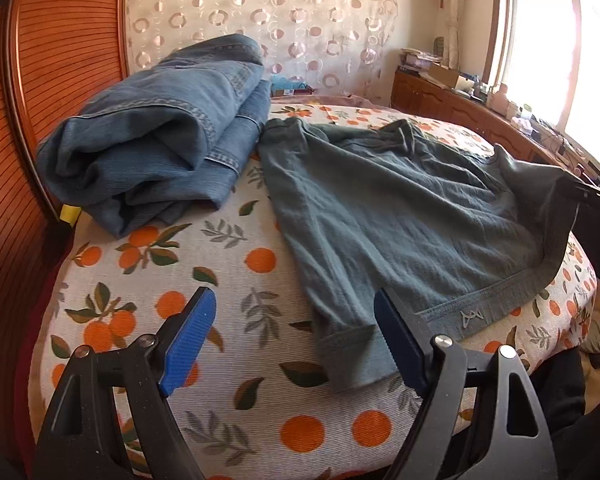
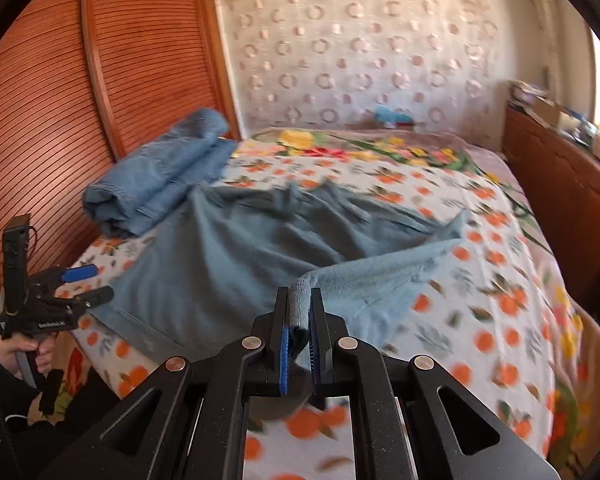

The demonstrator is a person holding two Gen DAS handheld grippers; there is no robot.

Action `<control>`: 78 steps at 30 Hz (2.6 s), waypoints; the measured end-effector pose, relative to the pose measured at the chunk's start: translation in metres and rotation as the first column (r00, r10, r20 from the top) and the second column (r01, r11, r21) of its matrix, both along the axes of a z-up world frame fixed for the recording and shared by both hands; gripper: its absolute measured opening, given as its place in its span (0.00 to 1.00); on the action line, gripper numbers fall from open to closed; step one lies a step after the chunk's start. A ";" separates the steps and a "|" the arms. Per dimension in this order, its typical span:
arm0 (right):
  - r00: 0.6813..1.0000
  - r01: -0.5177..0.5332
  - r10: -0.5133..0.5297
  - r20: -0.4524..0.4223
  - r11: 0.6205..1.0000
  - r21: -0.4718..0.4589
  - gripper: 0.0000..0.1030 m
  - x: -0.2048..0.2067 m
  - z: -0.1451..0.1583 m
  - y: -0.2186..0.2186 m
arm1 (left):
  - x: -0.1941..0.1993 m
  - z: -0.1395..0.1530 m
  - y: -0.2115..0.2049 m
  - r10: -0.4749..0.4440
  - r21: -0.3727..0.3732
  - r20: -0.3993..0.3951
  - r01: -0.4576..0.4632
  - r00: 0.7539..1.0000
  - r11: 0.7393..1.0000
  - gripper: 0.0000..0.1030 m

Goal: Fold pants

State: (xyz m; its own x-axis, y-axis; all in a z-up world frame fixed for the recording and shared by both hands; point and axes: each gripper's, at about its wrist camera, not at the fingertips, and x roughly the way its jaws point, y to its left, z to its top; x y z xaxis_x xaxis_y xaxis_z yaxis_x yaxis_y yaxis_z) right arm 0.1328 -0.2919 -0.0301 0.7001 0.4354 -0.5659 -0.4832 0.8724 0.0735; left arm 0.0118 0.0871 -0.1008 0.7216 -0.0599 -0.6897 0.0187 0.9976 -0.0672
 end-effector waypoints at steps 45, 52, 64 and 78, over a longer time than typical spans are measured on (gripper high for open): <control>0.993 -0.115 0.112 -0.033 0.989 -0.095 0.42 0.089 -0.008 0.084 | 0.016 0.020 0.003 -0.036 -0.035 0.041 0.037 0.999 0.999 0.80; 0.993 -0.079 0.072 -0.095 0.994 -0.078 0.42 0.123 -0.012 0.089 | 0.045 0.026 -0.007 -0.080 -0.022 0.030 0.080 0.996 0.997 0.80; 0.992 -0.005 -0.014 -0.128 0.989 -0.150 0.42 0.164 -0.041 0.083 | 0.165 0.044 -0.055 -0.283 -0.020 -0.074 0.282 0.956 0.959 0.53; 0.995 -0.005 -0.014 -0.104 0.983 -0.184 0.42 0.174 -0.052 0.091 | 0.224 0.014 -0.090 -0.373 -0.070 -0.208 0.367 0.904 0.928 0.09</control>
